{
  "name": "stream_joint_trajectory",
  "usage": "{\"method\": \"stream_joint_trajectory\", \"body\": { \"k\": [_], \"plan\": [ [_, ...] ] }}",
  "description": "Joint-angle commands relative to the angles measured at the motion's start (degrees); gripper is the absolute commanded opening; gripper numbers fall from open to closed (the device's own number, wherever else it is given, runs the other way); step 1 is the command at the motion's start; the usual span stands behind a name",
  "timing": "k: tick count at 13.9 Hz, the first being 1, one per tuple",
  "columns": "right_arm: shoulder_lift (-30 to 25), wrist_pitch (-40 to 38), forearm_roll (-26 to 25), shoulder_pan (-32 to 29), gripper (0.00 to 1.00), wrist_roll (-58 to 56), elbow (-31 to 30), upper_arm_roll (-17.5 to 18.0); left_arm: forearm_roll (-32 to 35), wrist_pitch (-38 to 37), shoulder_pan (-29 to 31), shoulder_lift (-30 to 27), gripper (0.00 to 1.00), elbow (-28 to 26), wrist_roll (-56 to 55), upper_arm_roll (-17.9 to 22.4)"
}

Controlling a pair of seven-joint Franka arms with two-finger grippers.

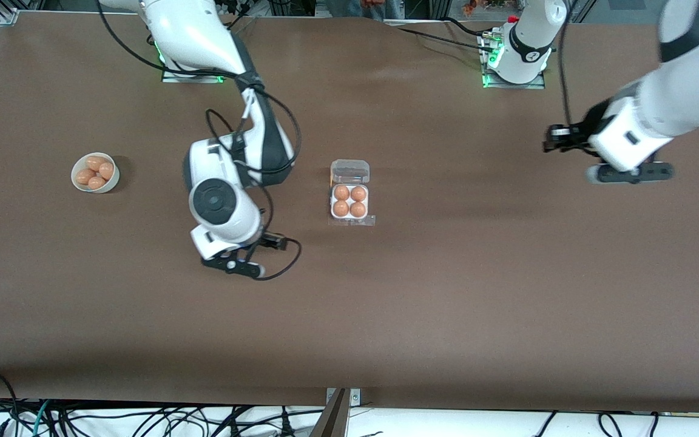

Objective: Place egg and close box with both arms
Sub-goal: 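Withdraw the right gripper while the left gripper reaches the carton lid, then push the carton lid over the eggs with the left gripper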

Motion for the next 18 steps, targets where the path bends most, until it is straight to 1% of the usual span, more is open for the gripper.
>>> {"method": "stream_joint_trajectory", "body": {
  "k": [1,2,3,4,5,6,7,8,9,10,12,13,14,17,18],
  "plan": [
    [-3.04,-3.76,0.39,-5.0,1.0,-7.59,-0.49,-0.33,-0.78,-1.18,-0.73,4.45,0.16,1.93,-8.29,-6.74],
    [-5.23,-4.11,0.47,-7.19,1.0,-8.13,-1.44,0.28,-0.78,-1.09,-1.6,6.29,0.14,2.02,-11.02,-8.24],
    [-6.99,-4.11,0.39,-9.3,1.0,-9.0,-2.93,1.94,-1.22,-1.01,-2.66,8.13,0.14,2.11,-12.78,-9.12],
    [-8.49,-4.11,-0.14,-12.8,1.0,-10.67,-3.38,4.39,-3.05,-0.92,-4.32,9.8,0.14,2.11,-14.45,-9.31],
    [-10.59,-4.2,-1.36,-16.93,1.0,-12.51,-3.82,8.16,-4.81,-0.92,-6.08,11.56,0.14,2.11,-16.99,-9.31],
    [-13.14,-3.94,-5.2,-21.23,1.0,-13.31,-5.65,12.46,-5.35,-0.92,-8.1,13.06,0.14,2.11,-20.24,-9.31],
    [-16.55,-3.59,-11.07,-25.98,1.0,-13.23,-7.41,17.64,-5.61,-0.74,-10.64,14.55,0.14,2.11,-23.4,-9.31],
    [-19.63,-3.58,-18.0,-29.94,1.0,-12.71,-8.91,23.87,-5.62,-0.57,-13.27,16.31,0.14,2.63,-26.22,-9.31],
    [-22.54,-3.58,-22.42,-33.81,1.0,-12.01,-10.58,28.71,-5.7,-0.22,-14.87,18.33,0.14,4.37,-27.9,-9.31],
    [-25.26,-3.5,-23.68,-36.02,1.0,-11.04,-12.68,31.28,-5.79,-0.21,-16.01,20.35,0.14,5.52,-29.92,-9.31],
    [-29.75,-3.84,-24.05,-37.96,1.0,-8.76,-14.81,33.58,-6.49,0.4,-19.7,23.95,0.14,6.85,-34.14,-9.31],
    [-32.73,-3.76,-24.05,-39.98,1.0,-8.23,-16.38,35.68,-6.58,1.71,-21.11,25.62,0.14,7.11,-35.29,-9.31],
    [-35.89,-3.32,-24.31,-41.56,1.0,-8.22,-18.48,36.92,-6.58,3.72,-22.6,27.03,0.14,7.12,-36.17,-9.31],
    [-44.24,-4.28,-24.66,-43.59,1.0,-8.4,-22.8,37.02,-6.58,11.18,-26.38,30.47,0.1,7.2,-36.27,-9.31],
    [-45.93,-6.29,-24.66,-44.3,1.0,-8.66,-22.9,37.02,-6.5,13.74,-27.53,31.43,0.08,7.2,-36.27,-9.31]
  ]
}}
